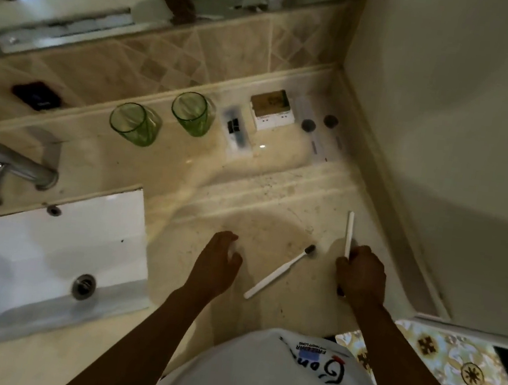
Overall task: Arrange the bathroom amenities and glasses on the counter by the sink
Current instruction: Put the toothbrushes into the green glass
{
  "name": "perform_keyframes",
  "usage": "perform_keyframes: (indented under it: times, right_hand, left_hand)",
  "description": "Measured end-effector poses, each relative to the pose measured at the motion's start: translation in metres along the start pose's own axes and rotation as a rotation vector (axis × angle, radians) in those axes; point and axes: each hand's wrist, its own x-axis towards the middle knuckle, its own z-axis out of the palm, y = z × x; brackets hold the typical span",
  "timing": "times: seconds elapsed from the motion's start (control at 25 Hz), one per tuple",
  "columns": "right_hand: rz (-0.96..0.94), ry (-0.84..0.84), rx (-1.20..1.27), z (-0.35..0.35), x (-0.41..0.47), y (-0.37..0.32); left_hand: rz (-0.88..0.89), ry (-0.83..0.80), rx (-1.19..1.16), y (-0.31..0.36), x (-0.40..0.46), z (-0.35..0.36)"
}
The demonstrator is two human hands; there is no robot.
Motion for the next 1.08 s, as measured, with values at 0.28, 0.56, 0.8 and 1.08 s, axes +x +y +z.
perform_keyframes:
  times: [0.28,0.56,0.8,1.08]
  right_hand:
    - [-0.233,-0.154,0.415,-0.001,0.01,-0.099]
    - [-0.398,-0.497,0.856,0.017,0.039,-0.206]
    - [-0.505,-0.299,0.849,0.047,0.061,-0.281]
    - [-0.592,-0.252,0.933,0.044,0.091,-0.345]
  left_hand:
    - [-0.101,0.138,0.099,-0.04,0.016,-0.024]
    - [-0.158,0.281,0.145,-0.074,0.107,-0.074]
    - [-0.153,0.409,0.28,-0.112,0.146,-0.093]
    - [-0.127,0.465,0.238,-0.125,0.152,-0.088]
